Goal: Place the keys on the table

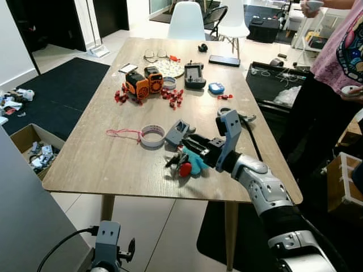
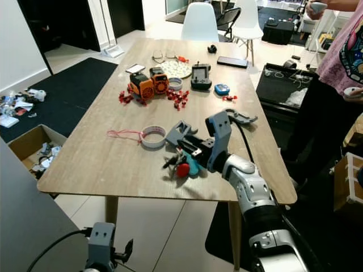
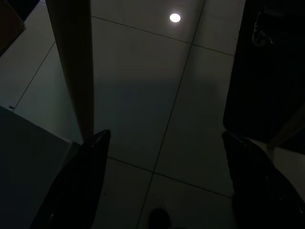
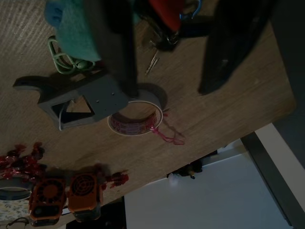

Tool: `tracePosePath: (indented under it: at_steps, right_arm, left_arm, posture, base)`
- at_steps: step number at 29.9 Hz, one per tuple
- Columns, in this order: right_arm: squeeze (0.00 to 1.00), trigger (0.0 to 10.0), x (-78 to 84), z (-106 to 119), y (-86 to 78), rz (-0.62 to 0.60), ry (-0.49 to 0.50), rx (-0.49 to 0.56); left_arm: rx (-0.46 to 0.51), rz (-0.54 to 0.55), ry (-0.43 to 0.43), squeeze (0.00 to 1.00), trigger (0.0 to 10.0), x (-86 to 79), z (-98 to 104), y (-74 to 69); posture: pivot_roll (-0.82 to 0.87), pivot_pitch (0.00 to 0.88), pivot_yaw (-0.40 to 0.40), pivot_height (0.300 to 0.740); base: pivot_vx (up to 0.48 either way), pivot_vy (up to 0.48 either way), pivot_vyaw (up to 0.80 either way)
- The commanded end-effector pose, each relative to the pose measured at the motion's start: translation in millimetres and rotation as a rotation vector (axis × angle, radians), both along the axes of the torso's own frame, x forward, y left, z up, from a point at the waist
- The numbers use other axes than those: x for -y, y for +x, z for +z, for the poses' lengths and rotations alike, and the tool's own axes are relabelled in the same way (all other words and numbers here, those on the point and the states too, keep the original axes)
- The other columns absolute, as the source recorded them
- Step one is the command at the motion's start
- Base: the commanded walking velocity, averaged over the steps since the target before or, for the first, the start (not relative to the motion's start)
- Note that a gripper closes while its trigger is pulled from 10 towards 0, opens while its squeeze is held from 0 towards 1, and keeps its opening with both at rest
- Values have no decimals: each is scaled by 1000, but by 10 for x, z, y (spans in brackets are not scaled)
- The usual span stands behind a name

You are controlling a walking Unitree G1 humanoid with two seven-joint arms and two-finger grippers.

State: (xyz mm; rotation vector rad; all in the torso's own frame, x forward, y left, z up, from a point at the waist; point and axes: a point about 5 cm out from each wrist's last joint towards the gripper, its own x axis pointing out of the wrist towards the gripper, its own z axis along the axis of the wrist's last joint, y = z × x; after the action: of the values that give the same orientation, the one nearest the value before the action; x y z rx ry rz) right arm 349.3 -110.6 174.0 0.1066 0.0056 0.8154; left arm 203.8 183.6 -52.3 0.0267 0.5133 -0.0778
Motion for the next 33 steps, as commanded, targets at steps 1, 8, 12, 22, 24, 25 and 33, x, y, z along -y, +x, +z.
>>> tracePosePath:
  at_steps: [1,8,12,22,24,25,33]
  right_arm:
    - [1000,10000,-31,48,1,-1,4,28]
    - [43,10000,156,197,125,-205,84,109]
    - [0,10000,934,372,258,-739,325,154]
    - [0,10000,2474,-278,-449,-1470,437,20]
    - [0,10000,2544,-337,-526,-1504,409,14]
    - [0,10000,2620,-449,-642,-1548,363,-8]
    - [0,10000,2510,-1552,-1393,-1561,-60,-410]
  left_arm:
    - [-13,-14,0,0,10000,26,-28,-46]
    - [-9,-11,5,0,10000,3,-24,-52]
    - [-9,-8,10,0,10000,-22,-24,-62]
    - [-20,1,12,0,10000,-57,-50,-126]
    - [-21,4,11,0,10000,-60,-53,-134]
    - [-22,7,11,0,10000,-61,-57,-143]
    - [-40,19,10,0,10000,-75,-83,-193]
  posture:
    - [18,78,-23,740]
    - [25,76,-22,740]
    - [26,76,-21,740]
    - [30,78,-28,740]
    - [31,78,-28,740]
    - [31,77,-29,740]
    - [28,81,-23,740]
  base:
    - [0,0,0]
    - [0,0,0]
    - [0,0,0]
    - [0,0,0]
    - [0,0,0]
    - [0,0,0]
    - [0,0,0]
